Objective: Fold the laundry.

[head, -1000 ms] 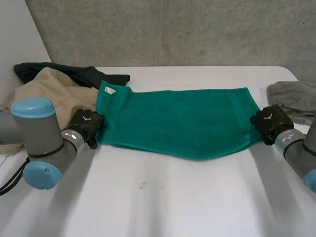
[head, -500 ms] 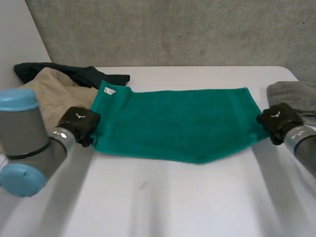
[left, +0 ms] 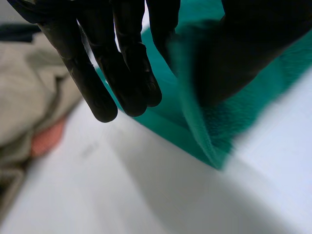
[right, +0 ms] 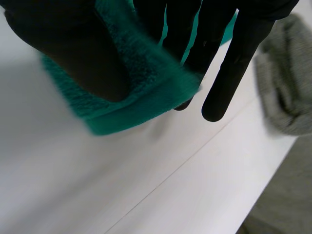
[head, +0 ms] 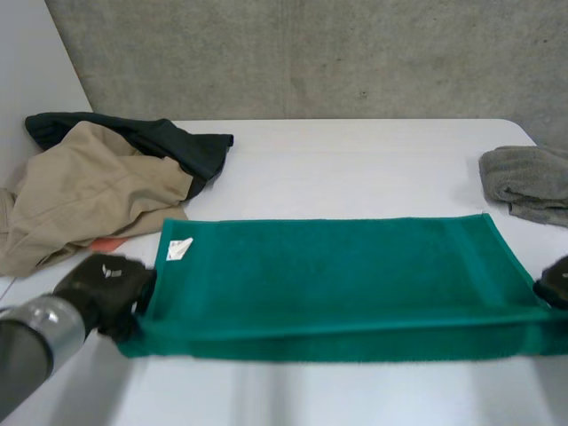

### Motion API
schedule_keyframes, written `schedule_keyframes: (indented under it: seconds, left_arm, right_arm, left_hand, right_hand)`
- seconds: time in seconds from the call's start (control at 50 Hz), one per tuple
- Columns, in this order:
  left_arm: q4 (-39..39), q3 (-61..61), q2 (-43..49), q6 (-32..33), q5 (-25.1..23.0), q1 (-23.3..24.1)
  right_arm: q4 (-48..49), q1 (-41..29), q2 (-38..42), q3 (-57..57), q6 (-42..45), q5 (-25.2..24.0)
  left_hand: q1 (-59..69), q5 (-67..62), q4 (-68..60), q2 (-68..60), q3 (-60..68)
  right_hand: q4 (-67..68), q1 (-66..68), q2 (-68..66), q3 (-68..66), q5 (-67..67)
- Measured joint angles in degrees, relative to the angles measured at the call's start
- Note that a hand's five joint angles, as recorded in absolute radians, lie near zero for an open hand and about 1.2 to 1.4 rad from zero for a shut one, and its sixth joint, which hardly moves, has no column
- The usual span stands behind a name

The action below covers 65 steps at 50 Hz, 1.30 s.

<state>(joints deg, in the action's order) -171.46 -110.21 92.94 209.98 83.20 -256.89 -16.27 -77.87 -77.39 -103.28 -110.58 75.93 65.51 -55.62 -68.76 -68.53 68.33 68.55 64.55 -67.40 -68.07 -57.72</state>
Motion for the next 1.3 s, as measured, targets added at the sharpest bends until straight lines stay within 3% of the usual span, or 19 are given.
schedule_keyframes:
  seconds: [0.18, 0.42, 0.6, 0.66, 0.68, 0.7, 0.72, 0.76, 0.96, 1.08, 1.18, 1.3]
  left_arm:
    - [-13.73, 14.45, 16.86, -5.03, 0.45, 2.27]
    - [-14.46, 35.31, 35.69, -6.18, 8.05, 6.48]
    - [-14.33, 46.19, 42.81, -5.79, 10.87, 8.04]
    - [-14.42, 47.81, 43.48, -5.61, 10.73, 8.56]
    - [-14.43, 48.07, 43.57, -5.57, 10.65, 8.78]
    - [-14.42, 48.38, 43.63, -5.52, 10.52, 9.18]
    - [-14.41, 48.48, 43.64, -5.51, 10.41, 9.5]
    - [-14.36, 48.46, 43.55, -5.58, 10.21, 10.36]
    - [-13.94, 43.02, 38.16, -7.52, 10.11, 12.44]
    - [-14.56, 34.42, 29.84, -9.69, 9.86, 11.85]
    - [-16.23, 26.18, 23.62, -10.6, 9.6, 11.54]
    - [-19.8, 19.48, 20.89, -10.73, 8.26, 11.59]
  right_arm:
    - [16.2, -8.09, 12.69, 10.09, -8.28, 0.1]
    - [21.16, -12.83, 27.45, 27.03, -10.3, 4.32]
    - [25.74, -14.01, 33.92, 35.6, -10.97, 5.3]
    - [27.08, -14.44, 34.78, 36.67, -11.22, 6.16]
    - [27.27, -14.62, 34.91, 36.8, -11.28, 6.43]
    - [27.48, -14.95, 35.01, 36.87, -11.36, 6.82]
    - [27.55, -15.23, 34.99, 36.82, -11.43, 7.07]
    - [27.6, -15.85, 34.67, 36.42, -11.62, 7.52]
    - [25.44, -15.85, 25.51, 28.43, -18.31, 6.94]
    - [18.08, -11.63, 18.62, 21.72, -22.66, 0.7]
    - [9.67, -5.37, 15.35, 15.64, -23.61, -6.98]
    - [11.12, -0.39, 15.11, 10.67, -23.29, -11.78]
  left_hand:
    - [0.0, -1.35, 0.0, -0.01, 0.02]
    - [0.0, -1.59, -0.01, -0.03, 0.02]
    - [-0.16, -1.52, 0.05, 0.0, -0.05]
    - [-9.55, 7.34, 9.94, 9.76, -9.69]
    - [-28.95, 24.02, 26.82, 26.56, -26.22]
    - [-38.64, 32.52, 35.45, 36.24, -34.61]
    - [-48.08, 42.53, 45.81, 46.25, -44.76]
    - [-53.96, 50.37, 54.15, 53.9, -53.51]
    - [-54.56, 52.86, 57.15, 56.84, -56.12]
    - [-54.56, 52.86, 57.15, 56.83, -56.13]
    - [-54.56, 52.86, 57.15, 56.84, -56.13]
    - [-54.56, 52.86, 57.15, 56.84, -56.13]
  right_hand:
    - [0.0, 0.0, 0.0, 0.0, -0.43]
    - [0.0, 0.0, 0.0, 0.0, -0.42]
    - [-0.07, -0.05, 0.06, 0.08, -0.34]
    - [-22.94, -22.25, 24.31, 22.69, 22.59]
    - [-27.51, -25.76, 27.87, 27.26, 26.17]
    - [-40.96, -40.43, 42.86, 41.84, 41.49]
    - [-47.75, -45.61, 48.18, 47.41, 47.93]
    - [-54.84, -51.32, 54.54, 54.59, 54.19]
    - [-56.55, -51.61, 55.51, 56.35, 54.93]
    - [-54.74, -50.99, 53.5, 54.2, 53.48]
    - [-43.31, -39.25, 42.4, 42.8, 42.12]
    - [-38.16, -34.37, 37.13, 37.73, 37.16]
